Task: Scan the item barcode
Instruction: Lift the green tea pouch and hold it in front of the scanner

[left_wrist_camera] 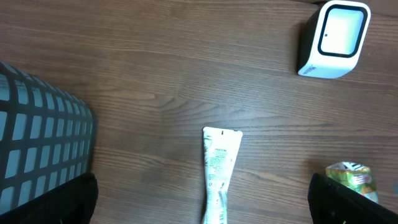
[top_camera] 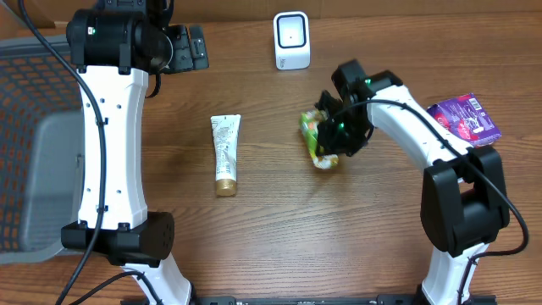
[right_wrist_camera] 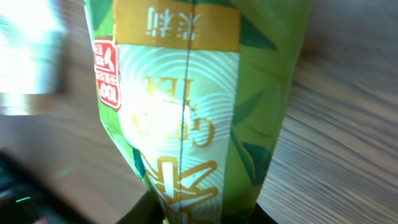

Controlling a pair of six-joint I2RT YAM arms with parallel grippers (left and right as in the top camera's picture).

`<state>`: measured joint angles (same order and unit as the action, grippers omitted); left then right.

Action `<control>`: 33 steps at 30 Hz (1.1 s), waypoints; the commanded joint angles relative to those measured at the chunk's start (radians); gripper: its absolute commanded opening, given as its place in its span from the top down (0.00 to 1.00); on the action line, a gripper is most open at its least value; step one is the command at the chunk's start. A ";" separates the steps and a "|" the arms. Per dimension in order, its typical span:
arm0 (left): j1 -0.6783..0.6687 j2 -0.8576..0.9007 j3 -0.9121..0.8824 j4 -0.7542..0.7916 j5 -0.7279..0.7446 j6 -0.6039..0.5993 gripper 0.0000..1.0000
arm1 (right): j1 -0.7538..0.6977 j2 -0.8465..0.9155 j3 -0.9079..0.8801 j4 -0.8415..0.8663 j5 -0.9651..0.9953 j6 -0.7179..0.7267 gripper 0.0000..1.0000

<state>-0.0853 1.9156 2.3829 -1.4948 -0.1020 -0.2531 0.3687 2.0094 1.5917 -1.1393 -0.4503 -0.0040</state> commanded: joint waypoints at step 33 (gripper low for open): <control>-0.007 0.005 0.004 0.003 -0.002 0.002 0.00 | -0.207 -0.162 0.348 -0.002 -0.522 0.074 0.91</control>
<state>-0.0853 1.9160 2.3829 -1.4948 -0.1020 -0.2531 0.1459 1.8969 1.8198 -1.1400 -1.1416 0.0338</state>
